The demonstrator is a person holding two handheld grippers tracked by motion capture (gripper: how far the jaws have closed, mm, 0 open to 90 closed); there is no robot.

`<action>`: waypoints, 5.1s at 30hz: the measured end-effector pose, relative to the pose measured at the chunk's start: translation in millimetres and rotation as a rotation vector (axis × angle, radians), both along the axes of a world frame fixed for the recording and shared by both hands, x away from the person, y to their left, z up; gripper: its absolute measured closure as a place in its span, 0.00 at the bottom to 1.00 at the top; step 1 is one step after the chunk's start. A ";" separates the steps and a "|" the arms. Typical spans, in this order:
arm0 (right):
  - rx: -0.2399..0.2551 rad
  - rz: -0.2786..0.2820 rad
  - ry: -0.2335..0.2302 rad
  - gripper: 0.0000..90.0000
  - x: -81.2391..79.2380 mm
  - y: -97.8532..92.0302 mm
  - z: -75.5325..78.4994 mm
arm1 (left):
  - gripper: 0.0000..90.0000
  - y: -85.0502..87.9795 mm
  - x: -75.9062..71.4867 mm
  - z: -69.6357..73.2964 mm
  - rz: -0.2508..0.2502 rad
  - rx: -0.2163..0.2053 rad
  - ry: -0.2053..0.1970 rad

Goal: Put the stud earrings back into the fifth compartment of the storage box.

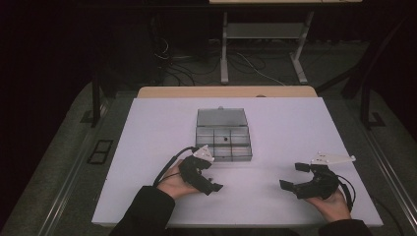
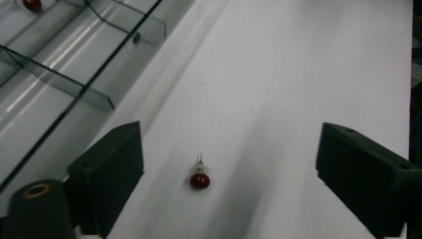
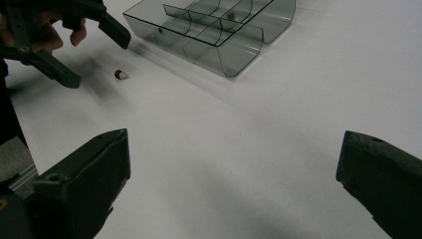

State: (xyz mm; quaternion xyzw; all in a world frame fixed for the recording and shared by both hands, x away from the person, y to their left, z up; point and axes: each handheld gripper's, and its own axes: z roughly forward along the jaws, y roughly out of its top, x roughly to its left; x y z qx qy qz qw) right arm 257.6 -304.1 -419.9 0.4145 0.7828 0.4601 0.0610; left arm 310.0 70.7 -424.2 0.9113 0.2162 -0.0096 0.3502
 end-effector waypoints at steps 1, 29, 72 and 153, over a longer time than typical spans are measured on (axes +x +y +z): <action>0.001 0.000 0.000 0.00 0.0 -0.2 0.1 | 0.15 0.5 1.2 -1.1 -0.005 0.006 0.001; 0.003 -0.004 0.004 0.00 -0.3 -0.5 -0.2 | 0.88 0.6 4.9 -11.2 -0.013 0.090 -0.045; 0.007 -0.009 -0.004 0.00 0.2 -2.5 0.0 | 0.90 2.3 44.9 64.5 0.016 -0.042 -0.104; 0.004 0.009 -0.006 0.00 0.0 -2.8 0.1 | 0.77 -19.5 135.4 17.0 0.203 -0.106 -0.028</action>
